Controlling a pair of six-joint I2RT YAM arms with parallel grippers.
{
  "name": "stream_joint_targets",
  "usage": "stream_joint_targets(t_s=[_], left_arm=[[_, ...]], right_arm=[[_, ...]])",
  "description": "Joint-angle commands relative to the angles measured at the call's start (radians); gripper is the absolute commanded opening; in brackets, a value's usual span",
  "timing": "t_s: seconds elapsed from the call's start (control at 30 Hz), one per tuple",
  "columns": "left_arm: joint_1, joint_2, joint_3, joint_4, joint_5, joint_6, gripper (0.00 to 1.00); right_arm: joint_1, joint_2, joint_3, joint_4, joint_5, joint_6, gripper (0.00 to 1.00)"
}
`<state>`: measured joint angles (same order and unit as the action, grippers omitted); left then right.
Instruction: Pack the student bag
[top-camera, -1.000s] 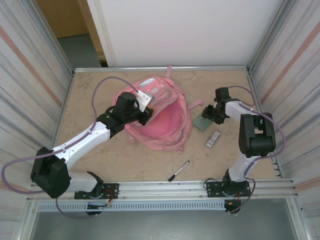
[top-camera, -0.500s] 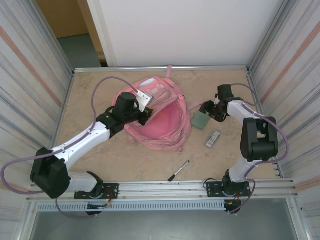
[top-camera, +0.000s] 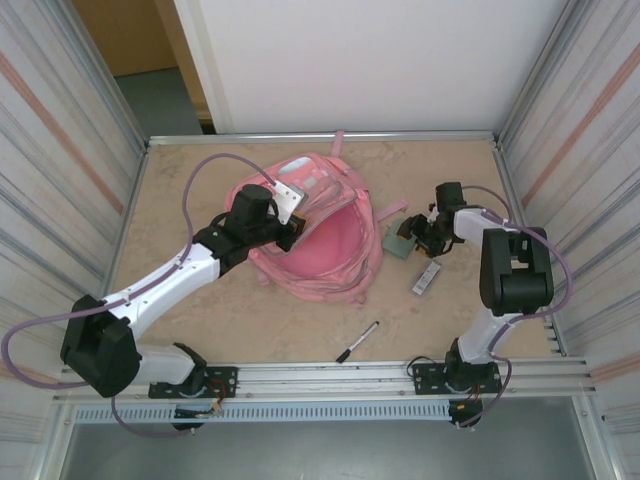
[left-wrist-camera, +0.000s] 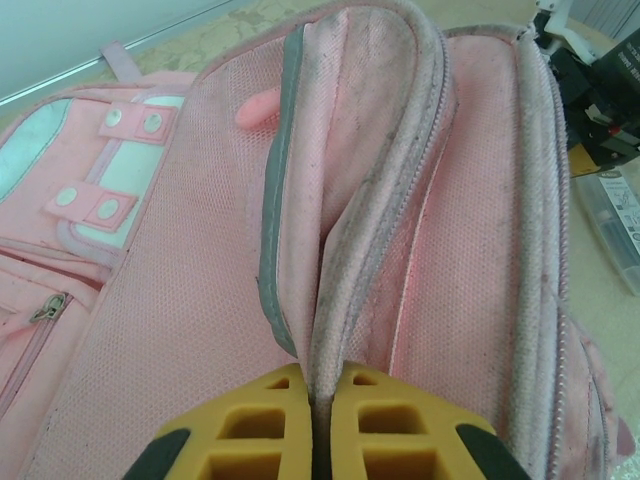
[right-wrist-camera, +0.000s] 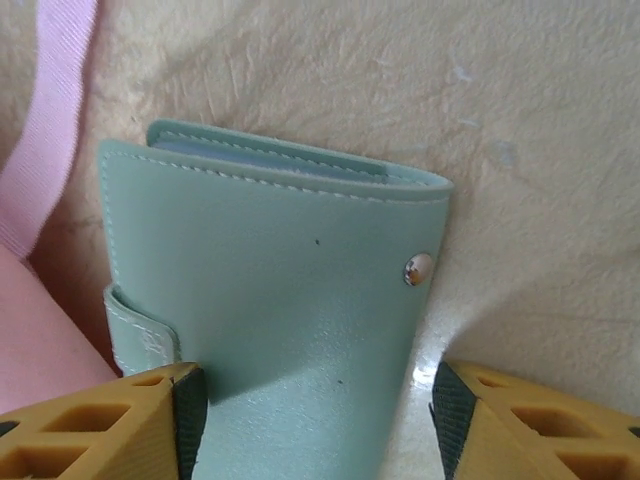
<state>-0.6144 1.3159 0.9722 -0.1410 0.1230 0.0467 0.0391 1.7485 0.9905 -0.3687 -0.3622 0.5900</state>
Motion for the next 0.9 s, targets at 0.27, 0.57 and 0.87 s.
stream_joint_targets(t_s=[0.27, 0.57, 0.87], left_arm=[[0.010, -0.032, 0.024, -0.002, -0.005, -0.015, 0.00], [0.010, -0.033, 0.024, -0.012, -0.007, -0.010, 0.00], [0.009, -0.027, 0.023, -0.014, -0.010, -0.007, 0.00]], right_arm=[[0.031, 0.049, 0.000, 0.107, -0.126, -0.031, 0.50], [0.033, 0.063, -0.011, 0.160, -0.236, -0.087, 0.49], [0.031, 0.087, -0.005, 0.127, -0.324, -0.122, 0.52]])
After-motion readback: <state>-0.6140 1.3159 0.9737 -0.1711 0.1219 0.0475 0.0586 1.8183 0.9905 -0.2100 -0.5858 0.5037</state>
